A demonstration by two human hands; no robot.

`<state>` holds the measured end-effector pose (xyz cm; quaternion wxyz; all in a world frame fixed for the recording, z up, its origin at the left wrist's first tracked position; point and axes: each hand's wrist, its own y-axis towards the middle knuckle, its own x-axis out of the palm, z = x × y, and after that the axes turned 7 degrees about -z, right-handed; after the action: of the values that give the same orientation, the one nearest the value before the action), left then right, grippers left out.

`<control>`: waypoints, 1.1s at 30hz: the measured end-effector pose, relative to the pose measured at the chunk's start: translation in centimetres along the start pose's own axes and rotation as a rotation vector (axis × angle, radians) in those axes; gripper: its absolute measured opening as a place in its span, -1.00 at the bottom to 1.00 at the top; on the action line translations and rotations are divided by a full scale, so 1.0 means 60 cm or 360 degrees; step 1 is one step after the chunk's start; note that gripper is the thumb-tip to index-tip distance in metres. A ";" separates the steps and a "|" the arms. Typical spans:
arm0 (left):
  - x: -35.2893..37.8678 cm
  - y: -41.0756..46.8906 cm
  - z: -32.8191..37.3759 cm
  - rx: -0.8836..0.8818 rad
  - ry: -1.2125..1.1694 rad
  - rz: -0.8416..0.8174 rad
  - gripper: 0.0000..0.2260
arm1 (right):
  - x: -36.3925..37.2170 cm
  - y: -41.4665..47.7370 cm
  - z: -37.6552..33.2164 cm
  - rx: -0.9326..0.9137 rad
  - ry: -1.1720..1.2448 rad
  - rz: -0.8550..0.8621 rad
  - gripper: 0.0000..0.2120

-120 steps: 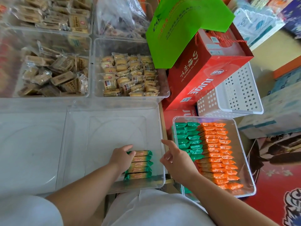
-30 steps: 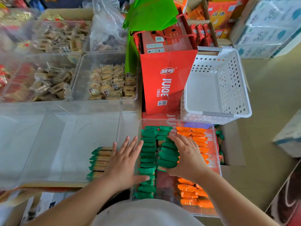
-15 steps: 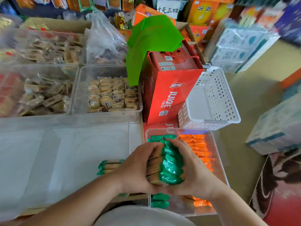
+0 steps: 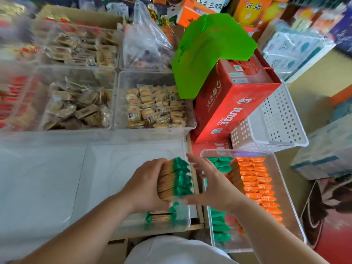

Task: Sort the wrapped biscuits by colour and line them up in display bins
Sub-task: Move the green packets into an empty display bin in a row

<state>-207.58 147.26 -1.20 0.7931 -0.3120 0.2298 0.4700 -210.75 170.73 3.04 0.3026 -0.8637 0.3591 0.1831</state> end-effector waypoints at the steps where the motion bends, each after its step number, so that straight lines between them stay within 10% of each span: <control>1: -0.002 0.005 -0.022 -0.0086 0.0017 0.0041 -0.18 | 0.006 0.011 0.008 0.0102 0.0022 0.0055 0.03; 7: 0.002 0.056 -0.110 -0.0588 0.0442 0.0121 -0.10 | 0.043 0.044 0.060 0.0546 -0.0233 0.0179 -0.28; 17: 0.060 0.137 -0.145 -0.0563 0.0800 -0.0071 -0.12 | 0.076 0.042 0.044 0.0677 -0.0672 -0.0025 -0.26; 23: 0.068 0.141 -0.164 -0.0453 0.0443 -0.0350 -0.16 | 0.076 0.038 0.044 0.0666 -0.0643 -0.0055 -0.25; 33: 0.124 0.113 -0.166 -0.1070 -0.0741 0.0123 -0.19 | 0.082 0.039 0.045 0.0635 -0.0622 -0.0034 -0.27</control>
<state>-210.93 147.12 -14.96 0.6594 -0.4302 -0.1106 0.6065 -209.43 168.66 -2.53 0.5320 -0.7392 0.3137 0.2687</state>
